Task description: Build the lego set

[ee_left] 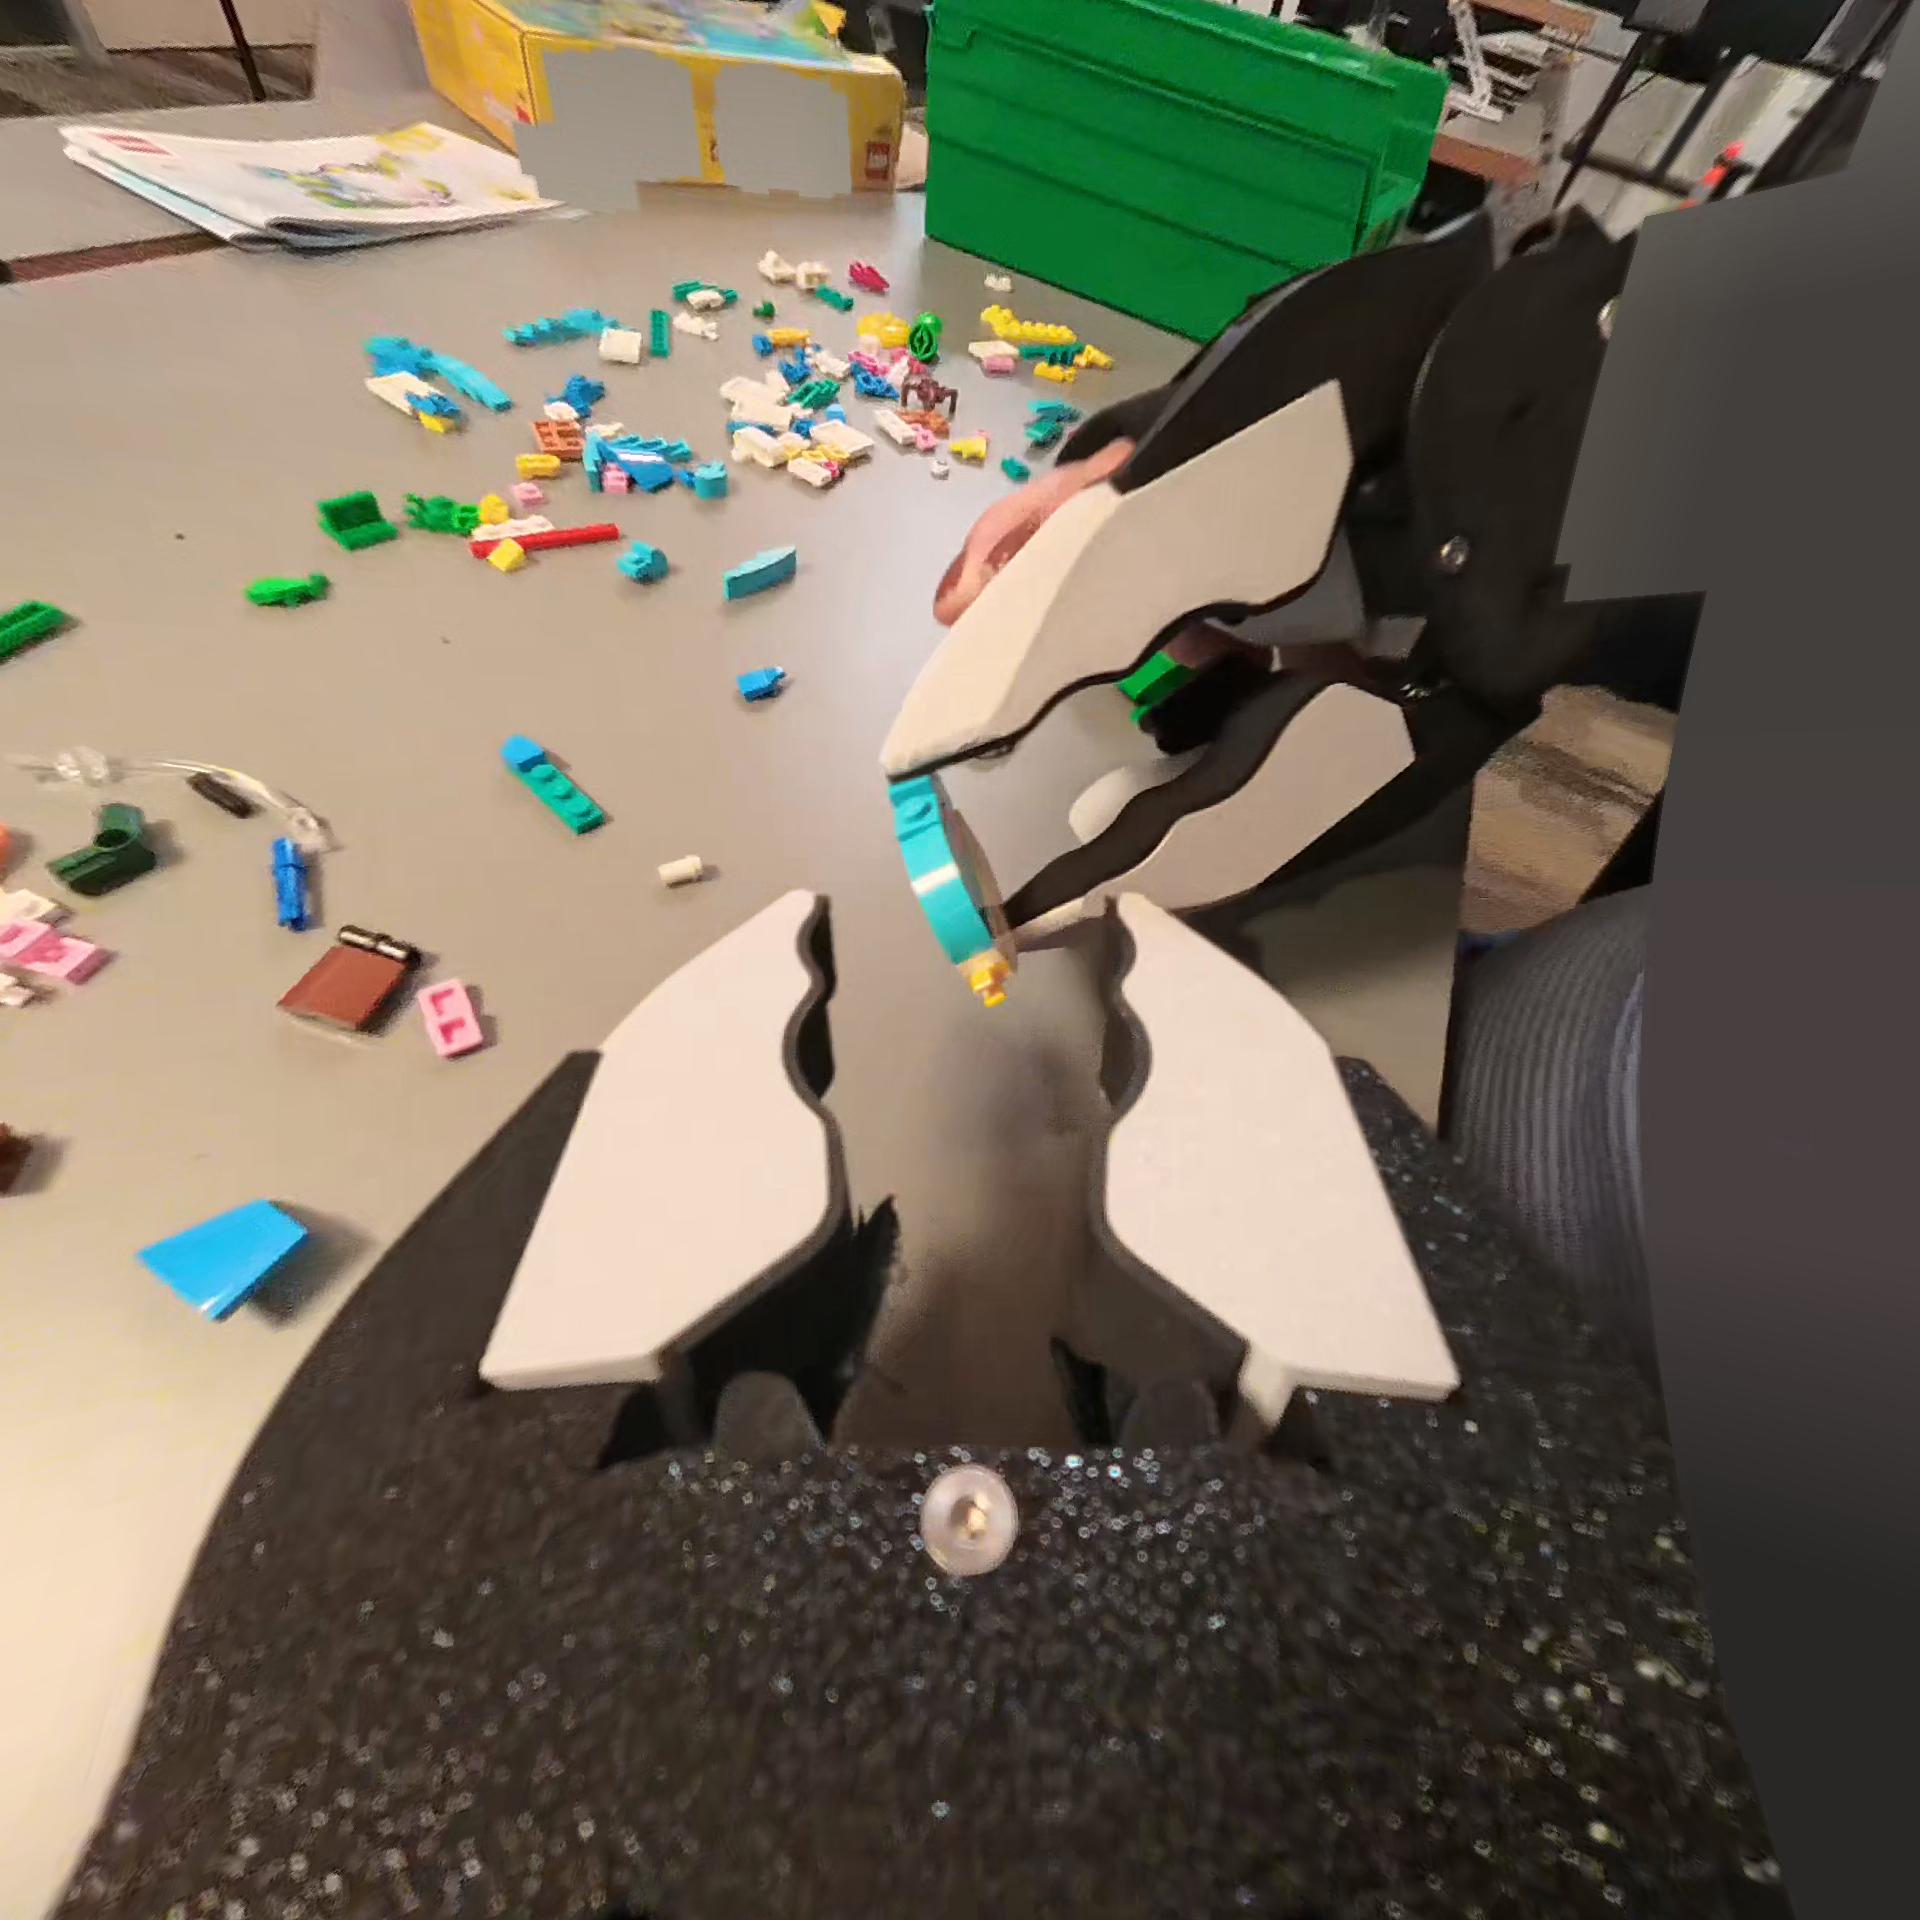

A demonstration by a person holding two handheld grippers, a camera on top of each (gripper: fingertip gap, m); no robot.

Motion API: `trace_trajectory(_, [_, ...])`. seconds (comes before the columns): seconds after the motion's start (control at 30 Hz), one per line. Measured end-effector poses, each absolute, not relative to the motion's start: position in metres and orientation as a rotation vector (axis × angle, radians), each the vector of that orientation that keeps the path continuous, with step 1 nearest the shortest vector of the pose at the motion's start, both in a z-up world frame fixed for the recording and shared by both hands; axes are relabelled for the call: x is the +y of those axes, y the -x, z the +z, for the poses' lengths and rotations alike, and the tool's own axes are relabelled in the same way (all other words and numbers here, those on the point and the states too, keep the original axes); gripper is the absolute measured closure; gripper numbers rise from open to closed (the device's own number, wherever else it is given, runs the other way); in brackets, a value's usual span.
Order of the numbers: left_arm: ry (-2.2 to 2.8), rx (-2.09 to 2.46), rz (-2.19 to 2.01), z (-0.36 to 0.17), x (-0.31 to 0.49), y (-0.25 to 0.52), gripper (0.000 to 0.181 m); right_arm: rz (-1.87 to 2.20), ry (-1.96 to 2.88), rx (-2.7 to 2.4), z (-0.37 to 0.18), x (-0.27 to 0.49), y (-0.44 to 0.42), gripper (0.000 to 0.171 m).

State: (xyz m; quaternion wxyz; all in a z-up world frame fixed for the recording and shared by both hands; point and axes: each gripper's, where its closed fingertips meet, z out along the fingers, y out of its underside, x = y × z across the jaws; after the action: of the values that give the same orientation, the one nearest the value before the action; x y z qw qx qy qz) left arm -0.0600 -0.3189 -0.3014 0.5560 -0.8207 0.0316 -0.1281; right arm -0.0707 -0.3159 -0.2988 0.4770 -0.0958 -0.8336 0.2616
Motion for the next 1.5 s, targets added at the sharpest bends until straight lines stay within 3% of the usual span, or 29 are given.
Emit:
trace_trajectory(0.13, [1.893,0.080,-0.305,-0.291,-0.317,0.061,0.166,0.639,0.195,-2.029,-0.292,-0.319,0.071,0.138])
trace_trajectory(0.17, [1.906,0.087,-0.284,-0.291,-0.317,0.063,0.167,0.646,0.202,-2.035,-0.292,-0.319,0.071,0.139])
trace_trajectory(0.5, [1.812,0.102,-0.235,-0.277,-0.319,0.066,0.170,0.792,0.349,-2.031,-0.280,-0.322,0.074,0.139])
trace_trajectory(0.83, [1.769,-0.020,-0.275,-0.273,-0.317,0.074,0.172,0.631,0.352,-1.937,-0.277,-0.320,0.082,0.139])
trace_trajectory(1.03, [1.755,0.013,-0.307,-0.263,-0.317,0.072,0.159,0.592,0.224,-1.955,-0.277,-0.325,0.081,0.139])
trace_trajectory(1.13, [1.820,0.029,-0.291,-0.271,-0.313,0.071,0.170,0.557,0.162,-1.956,-0.277,-0.328,0.080,0.139])
trace_trajectory(1.37, [1.750,-0.049,-0.423,-0.263,-0.313,0.074,0.173,0.674,0.246,-1.900,-0.271,-0.324,0.083,0.138])
trace_trajectory(1.5, [1.724,-0.068,-0.538,-0.260,-0.314,0.072,0.173,0.695,0.246,-1.876,-0.268,-0.321,0.086,0.127])
